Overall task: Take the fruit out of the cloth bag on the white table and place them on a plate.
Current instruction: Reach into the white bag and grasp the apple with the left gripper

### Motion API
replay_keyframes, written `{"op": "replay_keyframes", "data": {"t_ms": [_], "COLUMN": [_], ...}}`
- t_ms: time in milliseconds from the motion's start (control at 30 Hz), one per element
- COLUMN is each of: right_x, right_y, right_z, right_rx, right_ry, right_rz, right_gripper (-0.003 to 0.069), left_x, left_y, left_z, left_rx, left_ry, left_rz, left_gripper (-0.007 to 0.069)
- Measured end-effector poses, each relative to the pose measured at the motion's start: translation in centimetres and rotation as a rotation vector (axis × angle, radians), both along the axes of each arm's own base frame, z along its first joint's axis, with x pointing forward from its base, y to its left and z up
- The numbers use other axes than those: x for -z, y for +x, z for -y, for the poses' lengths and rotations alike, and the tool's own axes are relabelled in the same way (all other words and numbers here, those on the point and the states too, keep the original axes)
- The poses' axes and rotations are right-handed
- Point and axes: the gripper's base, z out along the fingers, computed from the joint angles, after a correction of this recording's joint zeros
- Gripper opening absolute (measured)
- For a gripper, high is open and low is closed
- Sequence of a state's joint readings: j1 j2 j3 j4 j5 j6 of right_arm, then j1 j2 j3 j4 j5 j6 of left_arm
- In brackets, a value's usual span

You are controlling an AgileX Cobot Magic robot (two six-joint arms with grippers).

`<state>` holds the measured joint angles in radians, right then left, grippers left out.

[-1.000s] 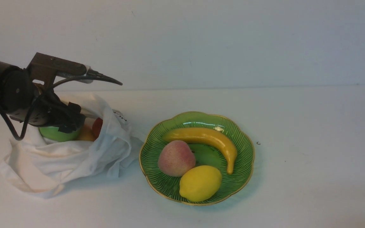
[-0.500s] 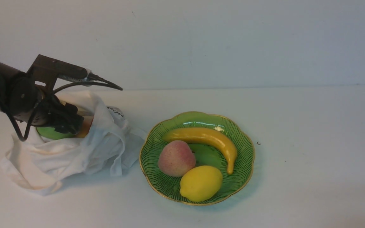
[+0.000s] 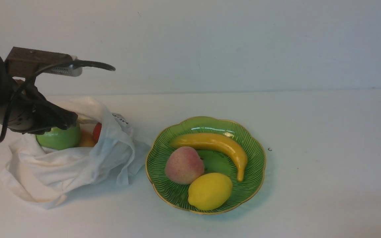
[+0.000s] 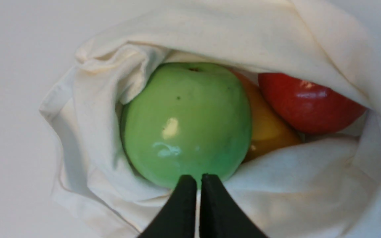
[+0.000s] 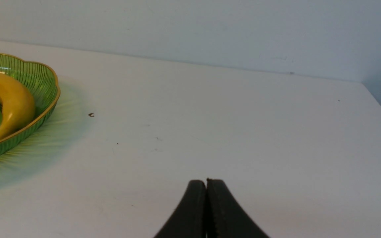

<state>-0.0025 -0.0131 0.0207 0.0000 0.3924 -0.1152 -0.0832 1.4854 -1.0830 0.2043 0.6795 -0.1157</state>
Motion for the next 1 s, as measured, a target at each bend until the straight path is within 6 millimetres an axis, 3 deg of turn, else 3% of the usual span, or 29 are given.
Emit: {"op": "replay_keyframes", "data": {"t_ms": [233,367,500,600,633,733,1000], "right_x": [0.0,0.0,0.0,0.0,0.0,0.0,0.0], "right_y": [0.0,0.0,0.0,0.0,0.0,0.0,0.0], "right_z": [0.0,0.0,0.0,0.0,0.0,0.0,0.0], "right_rx": [0.0,0.0,0.0,0.0,0.0,0.0,0.0], "right_ry": [0.0,0.0,0.0,0.0,0.0,0.0,0.0], "right_rz": [0.0,0.0,0.0,0.0,0.0,0.0,0.0], "right_gripper": [-0.0013,-0.0013,-0.0013,-0.0013,-0.0013,-0.0013,-0.0013], "left_x": [-0.1,0.5,1.6,2.1,2.6,3.3,5.1], "left_y": [0.5,1.7,2.5,2.6,2.8,3.0,4.0], "left_z": [-0.1,0.1,0.2,0.2,0.1,0.2,0.1], "left_rx": [0.028,0.052,0.039,0.038,0.035,0.033,0.067], "left_ry": [0.036,0.042,0.025,0.029,0.031,0.032,0.077], "left_rz": [0.05,0.106,0.099,0.079,0.057,0.037,0.016], "left_gripper": [0.0011,0.0132,0.037,0.0472,0.0561,0.0654,0.0683]}}
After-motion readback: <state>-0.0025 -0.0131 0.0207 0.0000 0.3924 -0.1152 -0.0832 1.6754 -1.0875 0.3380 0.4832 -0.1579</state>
